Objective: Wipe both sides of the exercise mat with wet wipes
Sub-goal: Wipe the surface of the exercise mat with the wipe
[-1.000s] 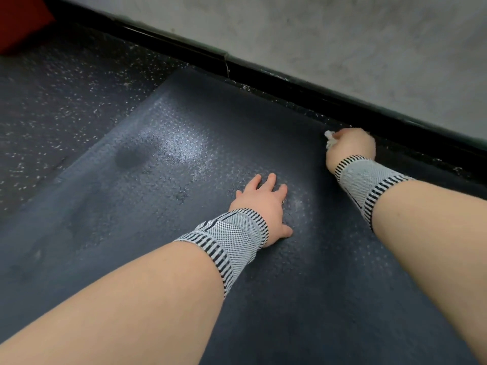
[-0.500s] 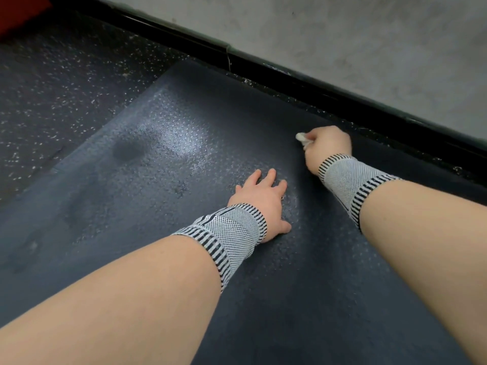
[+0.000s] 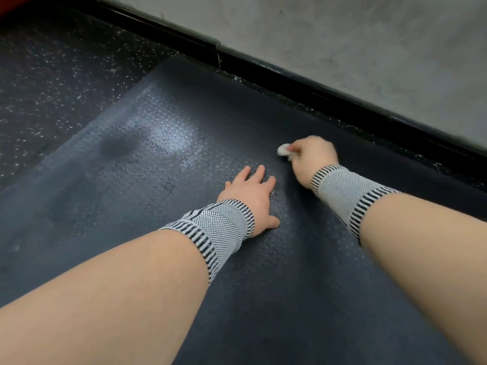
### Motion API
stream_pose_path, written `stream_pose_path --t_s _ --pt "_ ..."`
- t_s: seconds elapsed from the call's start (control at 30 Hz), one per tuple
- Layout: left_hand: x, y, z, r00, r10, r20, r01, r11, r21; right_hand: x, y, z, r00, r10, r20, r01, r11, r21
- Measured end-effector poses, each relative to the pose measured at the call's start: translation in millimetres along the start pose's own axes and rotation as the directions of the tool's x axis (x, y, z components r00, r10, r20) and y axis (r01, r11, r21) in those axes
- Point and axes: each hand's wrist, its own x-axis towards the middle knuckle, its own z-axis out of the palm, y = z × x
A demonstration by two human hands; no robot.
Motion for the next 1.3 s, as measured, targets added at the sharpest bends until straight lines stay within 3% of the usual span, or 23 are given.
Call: stream_pose_path --t_s 0.07,0.13,0.2,0.27,0.33,0.43,0.53,0.57,0.63,0.67,0.73,0.8,0.87,0.93,0.97,1.03,1.1,1.13,1.2,1.3 --pt "0 1 1 1.0 0.0 0.0 0.0 1.0 -0.004 -17 7 -4 0.968 -0.183 0.172 0.193 0.98 -0.04" --pt "0 2 0 1.0 0.001 -0.004 -0.001 1.0 0.0 -20 22 -20 0.949 -0.187 0.255 0.204 0.978 -0.041" --pt "-1 2 -1 1.0 0.003 0.001 -0.003 1.0 0.0 -10 37 -33 0.997 -0.016 0.073 0.014 1.0 0.023" --pt "-1 2 -1 1.0 0.002 0.004 -0.002 1.0 -0.002 0 45 -32 0.965 0.222 -0.137 -0.21 0.973 0.093" --pt "-1 1 0 1.0 0.001 0.008 -0.001 1.0 0.007 -3 37 -15 0.946 0.291 -0.142 -0.285 0.956 0.062" --pt "-1 1 0 1.0 -0.003 0.0 0.003 1.0 0.013 -32 23 7 0.998 0.043 -0.041 -0.043 0.999 -0.009" --pt "-1 1 2 1.0 -0.003 -0.017 0.003 1.0 0.009 -54 27 -7 0.959 -0.194 0.207 0.21 0.976 -0.059" --pt "-1 0 2 1.0 -0.003 -0.026 0.004 1.0 0.007 -51 32 -14 0.964 -0.17 0.202 0.187 0.98 -0.068" --pt "0 0 3 1.0 0.0 -0.028 0.0 1.0 -0.001 -42 43 -25 0.999 0.043 0.019 -0.043 0.999 0.014" --pt "0 0 3 1.0 0.0 -0.032 0.0 1.0 -0.002 -38 46 -25 0.98 0.177 -0.086 -0.171 0.982 0.078" --pt "-1 0 4 0.999 0.0 -0.033 0.0 1.0 -0.004 -39 39 -16 0.931 0.336 -0.14 -0.317 0.938 0.141" --pt "0 0 4 0.999 -0.001 -0.037 0.0 1.0 -0.009 -55 25 0 0.96 0.268 -0.082 -0.261 0.962 0.084" --pt "0 -1 5 0.999 -0.004 -0.042 0.003 1.0 -0.023 -80 11 13 0.999 0.048 0.013 -0.048 0.998 0.043" --pt "-1 0 5 0.998 -0.004 -0.055 0.001 0.999 -0.051 -94 7 10 0.975 -0.155 0.159 0.155 0.988 0.017" --pt "-3 0 6 0.998 -0.007 -0.068 0.002 0.998 -0.069 -90 13 6 0.972 -0.164 0.167 0.167 0.986 -0.007" --pt "-9 -1 9 0.993 -0.034 -0.111 0.024 0.996 -0.091 -74 26 -6 0.999 0.047 0.017 -0.047 0.998 0.028" --pt "-21 -8 15 0.978 -0.098 -0.186 0.08 0.992 -0.098 -59 32 -10 0.929 0.346 -0.13 -0.318 0.927 0.198" --pt "-27 -14 19 0.967 -0.13 -0.219 0.109 0.988 -0.107 -58 28 -5 0.902 0.411 -0.13 -0.381 0.901 0.206" --pt "-39 -27 26 0.954 -0.172 -0.247 0.15 0.983 -0.104 -67 14 12 0.948 0.314 -0.061 -0.31 0.948 0.069" --pt "-50 -38 28 0.977 -0.148 -0.154 0.147 0.989 -0.022 -99 -2 22 0.994 -0.071 0.083 0.07 0.997 0.012"
